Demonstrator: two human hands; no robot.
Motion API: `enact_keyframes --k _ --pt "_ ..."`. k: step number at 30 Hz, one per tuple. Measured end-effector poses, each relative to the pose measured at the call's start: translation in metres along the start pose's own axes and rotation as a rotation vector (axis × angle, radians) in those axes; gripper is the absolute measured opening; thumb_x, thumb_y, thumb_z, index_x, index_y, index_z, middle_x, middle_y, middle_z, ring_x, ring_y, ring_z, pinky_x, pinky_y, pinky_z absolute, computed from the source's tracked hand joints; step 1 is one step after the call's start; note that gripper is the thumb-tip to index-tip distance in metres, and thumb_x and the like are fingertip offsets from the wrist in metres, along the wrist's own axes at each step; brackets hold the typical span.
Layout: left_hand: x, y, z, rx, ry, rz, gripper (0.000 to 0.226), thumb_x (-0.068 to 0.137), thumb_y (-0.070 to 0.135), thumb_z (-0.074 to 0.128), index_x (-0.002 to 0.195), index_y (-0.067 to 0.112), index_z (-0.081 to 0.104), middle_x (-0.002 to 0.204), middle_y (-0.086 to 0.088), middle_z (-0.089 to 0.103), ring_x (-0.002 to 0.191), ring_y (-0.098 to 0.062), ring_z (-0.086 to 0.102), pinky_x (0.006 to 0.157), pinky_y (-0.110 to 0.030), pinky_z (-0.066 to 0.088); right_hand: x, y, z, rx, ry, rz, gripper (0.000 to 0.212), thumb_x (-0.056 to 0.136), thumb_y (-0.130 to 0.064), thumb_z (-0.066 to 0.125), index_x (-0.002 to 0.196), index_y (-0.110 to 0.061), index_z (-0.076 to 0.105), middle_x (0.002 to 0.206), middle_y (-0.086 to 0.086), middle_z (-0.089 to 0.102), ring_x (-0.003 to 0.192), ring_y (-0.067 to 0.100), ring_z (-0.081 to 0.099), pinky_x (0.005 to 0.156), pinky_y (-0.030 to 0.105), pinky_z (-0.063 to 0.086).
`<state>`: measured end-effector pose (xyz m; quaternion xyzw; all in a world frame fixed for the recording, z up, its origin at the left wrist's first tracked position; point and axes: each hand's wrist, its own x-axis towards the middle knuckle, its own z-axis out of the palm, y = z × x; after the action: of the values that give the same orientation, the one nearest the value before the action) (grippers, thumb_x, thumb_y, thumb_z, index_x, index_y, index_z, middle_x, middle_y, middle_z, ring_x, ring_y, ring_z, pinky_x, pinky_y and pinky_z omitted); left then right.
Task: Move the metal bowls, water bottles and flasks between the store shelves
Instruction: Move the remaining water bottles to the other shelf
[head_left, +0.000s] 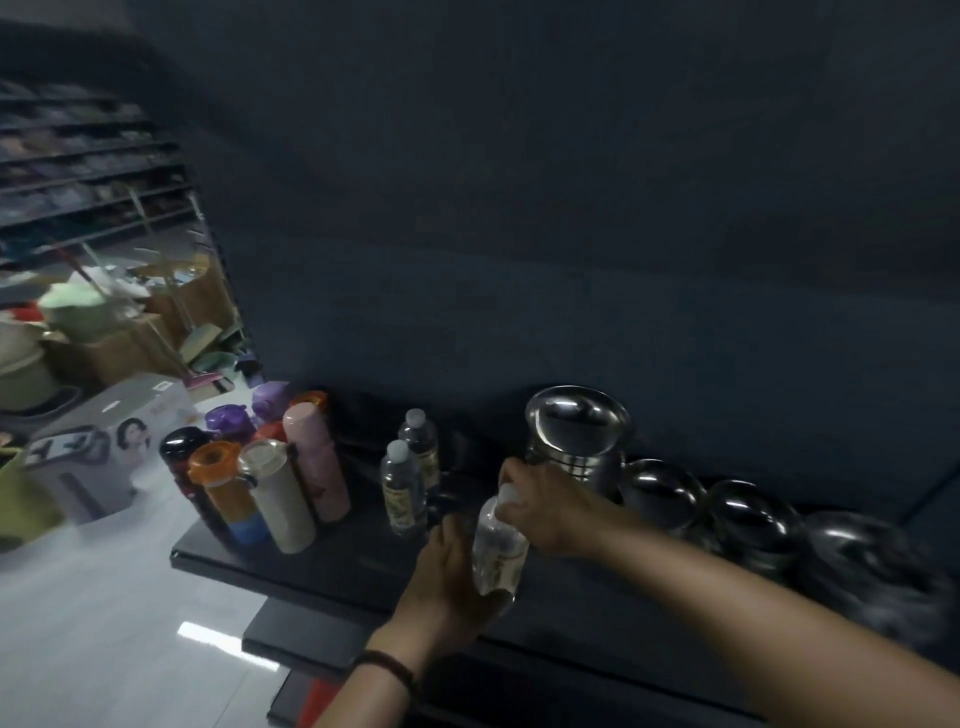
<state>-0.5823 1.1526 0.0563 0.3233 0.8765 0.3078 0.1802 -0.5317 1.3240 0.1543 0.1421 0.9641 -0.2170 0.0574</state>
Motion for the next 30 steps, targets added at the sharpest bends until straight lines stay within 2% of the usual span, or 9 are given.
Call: enact_keyframes --k 3,6,10,12,14,17,21,24,30 --pt "-0.007 0.030 0.018 -0.064 -0.071 0.105 0.089 0.074 0.054 0.086 0.140 0.040 0.028 0.135 0.020 0.045 0.123 -0.002 0.053 0.094 -0.024 0.051 -0.036 0.020 -0.024 -0.002 -0.016 0.002 0.027 0.099 -0.043 0.061 0.117 -0.023 0.056 0.124 0.003 0.063 0.111 0.026 0.061 0.083 0.038 0.046" --pt "-0.013 0.068 0.044 -0.196 -0.111 0.129 0.085 0.072 0.046 0.092 0.133 0.044 0.034 0.128 0.026 0.057 0.113 0.007 0.060 0.079 -0.012 0.051 -0.078 0.049 -0.046 0.002 0.011 0.021 0.025 0.100 -0.047 0.061 0.109 -0.027 0.051 0.122 0.003 0.062 0.103 0.021 0.058 0.076 0.036 0.041" --pt "-0.021 0.131 0.096 -0.260 -0.138 0.222 0.081 0.077 0.038 0.093 0.139 0.046 0.042 0.132 0.023 0.064 0.113 0.018 0.058 0.084 -0.002 0.048 -0.145 0.108 -0.076 0.034 0.057 0.039 0.021 0.097 -0.049 0.065 0.096 -0.034 0.051 0.108 -0.006 0.062 0.097 0.018 0.060 0.074 0.037 0.046" --pt "-0.028 0.171 0.124 -0.258 -0.175 0.245 0.077 0.079 0.040 0.091 0.140 0.044 0.045 0.132 0.020 0.066 0.115 0.011 0.062 0.094 -0.011 0.053 -0.182 0.143 -0.091 0.062 0.080 0.081 0.021 0.096 -0.049 0.066 0.093 -0.033 0.054 0.103 -0.008 0.061 0.092 0.017 0.060 0.068 0.034 0.043" --pt "-0.038 0.215 0.154 -0.244 -0.197 0.289 0.069 0.078 0.040 0.088 0.134 0.051 0.049 0.128 0.020 0.070 0.117 0.005 0.066 0.101 -0.028 0.059 -0.221 0.180 -0.106 0.084 0.125 0.138 0.024 0.094 -0.050 0.068 0.096 -0.028 0.059 0.099 -0.006 0.063 0.087 0.018 0.062 0.063 0.032 0.043" --pt "-0.061 0.285 0.199 -0.198 -0.208 0.438 0.060 0.085 0.027 0.085 0.121 0.063 0.053 0.117 0.025 0.073 0.110 0.007 0.069 0.092 -0.022 0.059 -0.289 0.236 -0.126 0.118 0.164 0.222 0.029 0.093 -0.052 0.070 0.104 -0.026 0.064 0.094 -0.002 0.069 0.071 0.013 0.065 0.056 0.029 0.045" --pt "-0.089 0.362 0.267 -0.255 -0.247 0.512 0.059 0.087 0.021 0.088 0.133 0.036 0.056 0.125 0.014 0.074 0.115 0.007 0.068 0.096 -0.020 0.057 -0.383 0.311 -0.149 0.132 0.192 0.254 0.025 0.094 -0.053 0.070 0.103 -0.030 0.066 0.097 -0.011 0.070 0.085 0.007 0.066 0.074 0.032 0.056" --pt "-0.107 0.410 0.312 -0.274 -0.322 0.523 0.064 0.087 0.023 0.088 0.138 0.034 0.052 0.128 0.014 0.072 0.117 0.004 0.069 0.100 -0.026 0.060 -0.444 0.354 -0.159 0.192 0.229 0.316 0.025 0.089 -0.055 0.074 0.098 -0.034 0.066 0.097 -0.012 0.071 0.087 0.006 0.068 0.079 0.036 0.060" --pt "-0.117 0.484 0.370 -0.234 -0.429 0.585 0.072 0.086 0.029 0.088 0.146 0.026 0.047 0.127 0.014 0.072 0.115 0.003 0.070 0.099 -0.034 0.062 -0.515 0.413 -0.177 0.171 0.328 0.401 0.024 0.087 -0.048 0.077 0.093 -0.030 0.064 0.094 -0.013 0.069 0.082 0.003 0.066 0.067 0.029 0.050"
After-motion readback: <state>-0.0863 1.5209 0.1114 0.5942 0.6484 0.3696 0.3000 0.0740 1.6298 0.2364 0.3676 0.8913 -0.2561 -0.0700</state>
